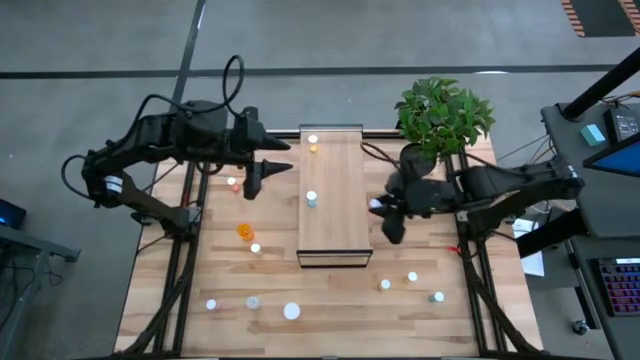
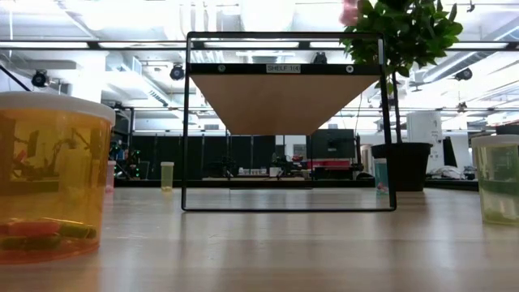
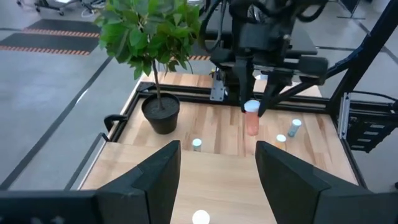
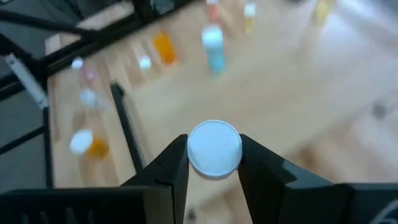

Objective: Pick and place medicine bottles onto shelf by color
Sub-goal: Put the right red bottle on the shelf

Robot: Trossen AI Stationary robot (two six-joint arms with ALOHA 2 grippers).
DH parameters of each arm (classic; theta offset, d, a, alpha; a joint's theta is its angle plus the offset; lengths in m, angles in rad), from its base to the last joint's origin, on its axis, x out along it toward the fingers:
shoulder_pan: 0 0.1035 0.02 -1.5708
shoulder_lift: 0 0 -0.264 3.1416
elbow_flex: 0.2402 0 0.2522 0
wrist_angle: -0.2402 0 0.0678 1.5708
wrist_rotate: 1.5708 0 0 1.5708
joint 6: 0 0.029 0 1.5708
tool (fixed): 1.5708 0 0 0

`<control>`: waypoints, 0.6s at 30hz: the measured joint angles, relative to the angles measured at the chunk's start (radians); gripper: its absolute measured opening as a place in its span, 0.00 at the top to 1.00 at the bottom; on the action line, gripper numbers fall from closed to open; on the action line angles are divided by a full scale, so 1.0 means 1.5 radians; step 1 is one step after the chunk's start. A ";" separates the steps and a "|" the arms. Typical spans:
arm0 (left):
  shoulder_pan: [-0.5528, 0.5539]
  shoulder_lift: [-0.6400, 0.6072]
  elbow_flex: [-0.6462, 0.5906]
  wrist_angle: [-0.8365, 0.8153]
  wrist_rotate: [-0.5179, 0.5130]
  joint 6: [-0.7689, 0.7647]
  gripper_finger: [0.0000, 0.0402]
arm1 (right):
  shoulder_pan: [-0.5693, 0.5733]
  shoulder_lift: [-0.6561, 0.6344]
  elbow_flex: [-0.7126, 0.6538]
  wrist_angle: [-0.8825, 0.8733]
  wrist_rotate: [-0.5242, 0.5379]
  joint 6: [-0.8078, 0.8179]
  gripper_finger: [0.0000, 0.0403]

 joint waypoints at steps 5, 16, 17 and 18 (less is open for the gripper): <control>0.000 -0.012 0.000 0.000 0.000 0.018 0.52 | -0.042 0.115 0.143 -0.047 0.010 -0.118 0.73; 0.000 -0.055 0.000 0.001 -0.020 0.029 0.52 | -0.197 0.316 0.374 -0.080 0.018 -0.168 0.73; 0.000 -0.059 0.000 0.001 -0.020 0.028 0.52 | -0.209 0.330 0.387 -0.080 0.017 -0.162 0.73; 0.000 -0.063 0.000 0.000 -0.020 0.028 0.52 | -0.220 0.344 0.398 -0.081 0.017 -0.152 0.73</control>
